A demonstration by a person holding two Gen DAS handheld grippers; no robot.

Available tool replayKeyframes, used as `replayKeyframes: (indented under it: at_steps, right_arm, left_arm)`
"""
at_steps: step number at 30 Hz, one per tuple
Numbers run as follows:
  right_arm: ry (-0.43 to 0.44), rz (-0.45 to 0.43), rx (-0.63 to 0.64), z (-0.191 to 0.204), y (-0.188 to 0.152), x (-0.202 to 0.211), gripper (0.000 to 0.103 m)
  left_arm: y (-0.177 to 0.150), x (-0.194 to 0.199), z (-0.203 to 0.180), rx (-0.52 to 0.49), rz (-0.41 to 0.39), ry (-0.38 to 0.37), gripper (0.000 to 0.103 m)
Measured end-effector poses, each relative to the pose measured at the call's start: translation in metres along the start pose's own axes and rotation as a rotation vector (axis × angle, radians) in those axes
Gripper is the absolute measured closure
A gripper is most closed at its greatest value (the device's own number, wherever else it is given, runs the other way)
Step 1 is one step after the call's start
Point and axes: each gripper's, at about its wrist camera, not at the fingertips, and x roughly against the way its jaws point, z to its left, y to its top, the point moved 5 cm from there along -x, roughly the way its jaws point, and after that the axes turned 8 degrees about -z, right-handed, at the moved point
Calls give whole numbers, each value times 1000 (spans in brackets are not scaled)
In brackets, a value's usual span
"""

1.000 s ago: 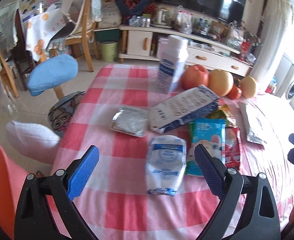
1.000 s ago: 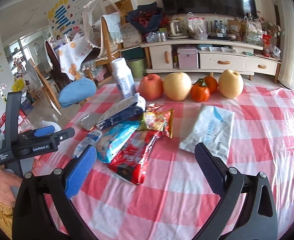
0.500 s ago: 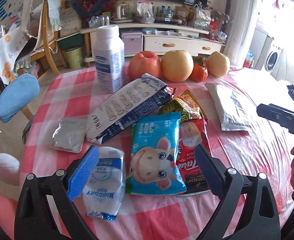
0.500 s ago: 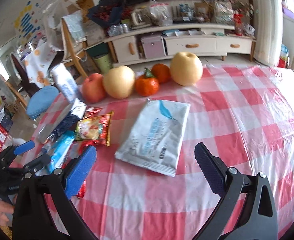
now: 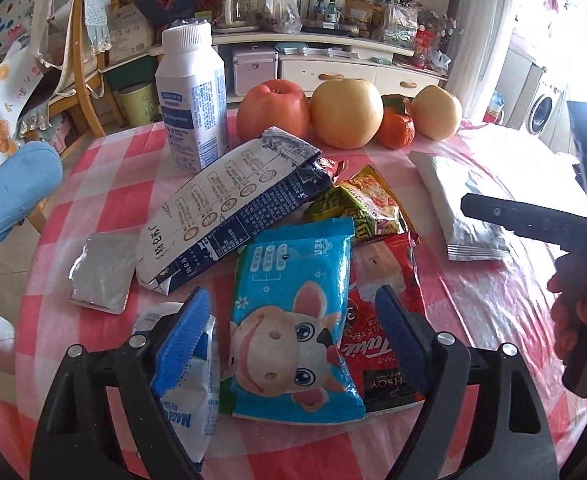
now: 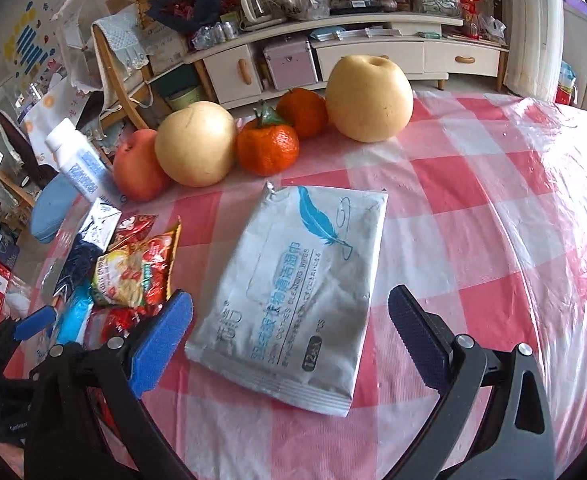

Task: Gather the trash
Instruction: 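Lower the left tool onto the blue cow-print wipes while the right tool approaches the grey wipes pack, then close the left tool on the blue wipes while the right tool grips the grey wipes pack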

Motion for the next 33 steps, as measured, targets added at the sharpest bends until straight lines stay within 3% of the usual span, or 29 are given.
replayKeyframes:
  at_steps: [7,13,17,26,28,33]
  right_arm:
    - [-33,9,17,3,2,-12,4]
    - [-90,19,179,23,-4,-24,4]
    - [-105,44,293,31,-10,-26,4]
    - [-102,54,277,20,-8,-27,4]
    - [-99,50,277,20,-8,-27,4]
    - [-76,50,276,22,-9,-23,14]
  left_arm:
    - [-1,-4,5,99,28,-86,19]
    - [-5,-1,0,166,42,-169,19]
    - [-8,1,-14,152,55,-229,19]
    - [-11,-6,-10,145,54,-126,19]
    - [-12,-10,-9,158,64,-125,31]
    - [-14,-13,-6,197,63,-144,45]
